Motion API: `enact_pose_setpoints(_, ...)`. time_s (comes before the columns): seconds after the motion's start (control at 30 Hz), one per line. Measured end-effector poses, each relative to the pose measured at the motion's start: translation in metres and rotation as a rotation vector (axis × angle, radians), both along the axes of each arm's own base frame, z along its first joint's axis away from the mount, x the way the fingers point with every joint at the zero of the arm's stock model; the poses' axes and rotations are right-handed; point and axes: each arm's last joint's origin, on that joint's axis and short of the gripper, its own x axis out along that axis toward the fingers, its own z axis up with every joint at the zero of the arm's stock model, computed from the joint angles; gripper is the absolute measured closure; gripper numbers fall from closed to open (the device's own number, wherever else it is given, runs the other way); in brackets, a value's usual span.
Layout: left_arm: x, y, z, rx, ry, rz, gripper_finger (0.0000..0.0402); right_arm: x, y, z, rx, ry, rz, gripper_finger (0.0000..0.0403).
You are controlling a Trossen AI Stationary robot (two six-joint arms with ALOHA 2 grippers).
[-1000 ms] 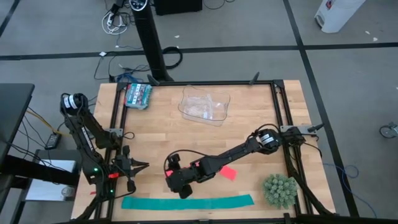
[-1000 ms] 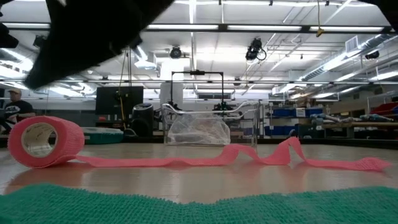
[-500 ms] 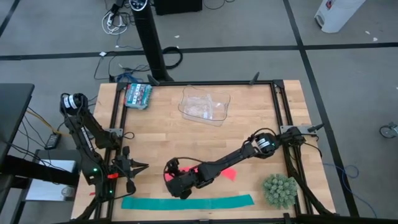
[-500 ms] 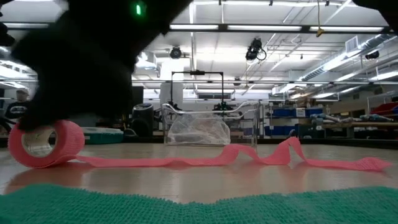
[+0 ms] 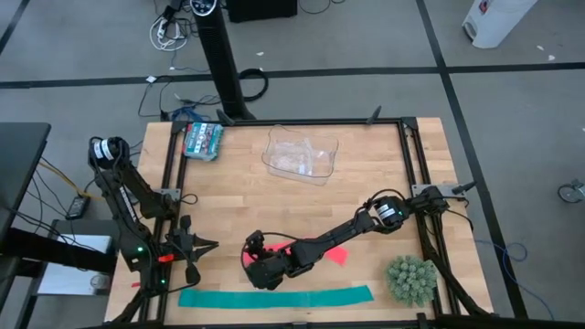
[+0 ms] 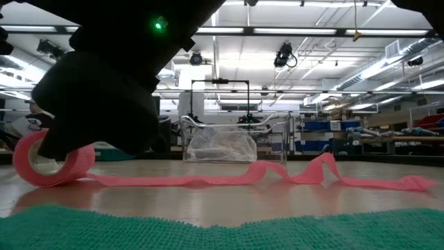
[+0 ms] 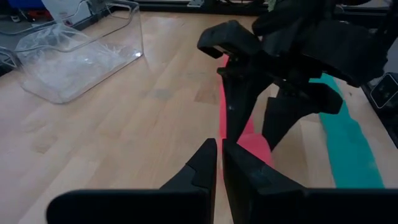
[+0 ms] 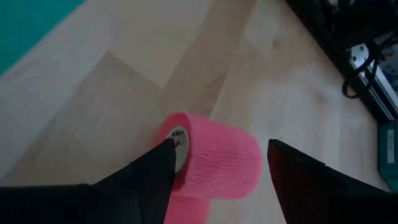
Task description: Roll bandage
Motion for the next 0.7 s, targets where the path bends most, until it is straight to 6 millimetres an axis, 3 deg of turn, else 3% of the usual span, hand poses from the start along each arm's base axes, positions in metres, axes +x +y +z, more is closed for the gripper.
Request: enact_pose_setpoints(0.7, 0.0, 0.0, -0.001, -0.006, 0.018, -0.005, 0.0369, 0.004, -0.016, -0.001, -0.024, 0.006, -0.07, 0.0239)
